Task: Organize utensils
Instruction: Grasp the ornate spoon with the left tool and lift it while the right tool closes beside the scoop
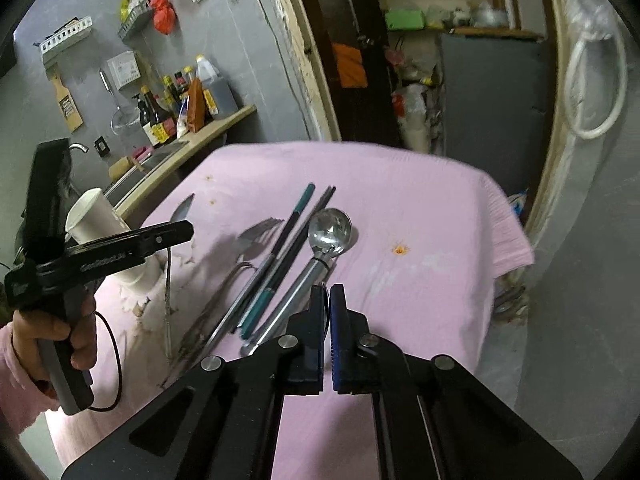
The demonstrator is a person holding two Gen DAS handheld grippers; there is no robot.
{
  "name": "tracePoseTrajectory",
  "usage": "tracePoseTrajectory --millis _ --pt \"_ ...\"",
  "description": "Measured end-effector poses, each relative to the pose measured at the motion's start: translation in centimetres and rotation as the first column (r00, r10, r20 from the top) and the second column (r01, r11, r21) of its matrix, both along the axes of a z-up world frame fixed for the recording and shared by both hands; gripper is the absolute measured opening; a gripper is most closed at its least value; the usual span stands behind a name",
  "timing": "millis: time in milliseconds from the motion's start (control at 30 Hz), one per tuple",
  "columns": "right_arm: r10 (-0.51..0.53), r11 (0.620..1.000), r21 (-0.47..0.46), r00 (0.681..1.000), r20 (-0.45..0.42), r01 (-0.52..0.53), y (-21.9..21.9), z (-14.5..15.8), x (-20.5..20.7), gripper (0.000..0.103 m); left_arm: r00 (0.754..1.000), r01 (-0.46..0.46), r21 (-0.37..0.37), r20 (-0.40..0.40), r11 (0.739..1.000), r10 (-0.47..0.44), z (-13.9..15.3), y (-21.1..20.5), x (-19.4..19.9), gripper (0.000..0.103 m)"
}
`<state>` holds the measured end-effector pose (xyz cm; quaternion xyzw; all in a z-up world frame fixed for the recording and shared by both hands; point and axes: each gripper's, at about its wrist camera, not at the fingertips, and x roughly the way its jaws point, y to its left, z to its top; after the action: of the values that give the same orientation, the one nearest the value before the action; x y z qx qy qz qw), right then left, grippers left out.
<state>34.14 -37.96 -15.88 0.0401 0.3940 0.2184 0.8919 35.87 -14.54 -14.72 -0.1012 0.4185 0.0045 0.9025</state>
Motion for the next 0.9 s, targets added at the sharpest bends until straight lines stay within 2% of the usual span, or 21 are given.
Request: tracePoseTrajectory --millis 167,333,500,667,900 --pt "-0.056 0.997 -0.048 0.995 0.081 0.060 0.1 3.0 -4.1 0.003 0.992 0.061 -0.020 0.116 0.998 -0.058 2.1 -0.2 -3.6 0.035" --pt "-0.098 0.985 -0.124 0.983 0.156 0.118 1.0 5.2 -8.1 0.003 0.971 0.110 0.003 0.211 0.994 -0.108 3.8 -0.2 -7.2 0.035" --pt "-0.138 0.977 -0.128 0.967 0.214 0.168 1.6 8.2 -10.8 0.003 0.948 0.132 0.022 0.290 0.991 -0.132 6.2 0.3 -10.2 0.035" --pt "-0.151 0.975 -0.112 0.945 0.291 0.191 3.4 12.1 -12.2 0.003 0.929 0.136 0.005 0.346 0.991 -0.129 8.9 2.0 -12.1 0.035" --pt "-0.113 0.985 -0.076 0.903 0.414 0.158 8.9 17.6 -12.3 0.003 0.897 0.112 -0.035 0.434 0.993 -0.086 14.3 8.1 -14.2 0.035"
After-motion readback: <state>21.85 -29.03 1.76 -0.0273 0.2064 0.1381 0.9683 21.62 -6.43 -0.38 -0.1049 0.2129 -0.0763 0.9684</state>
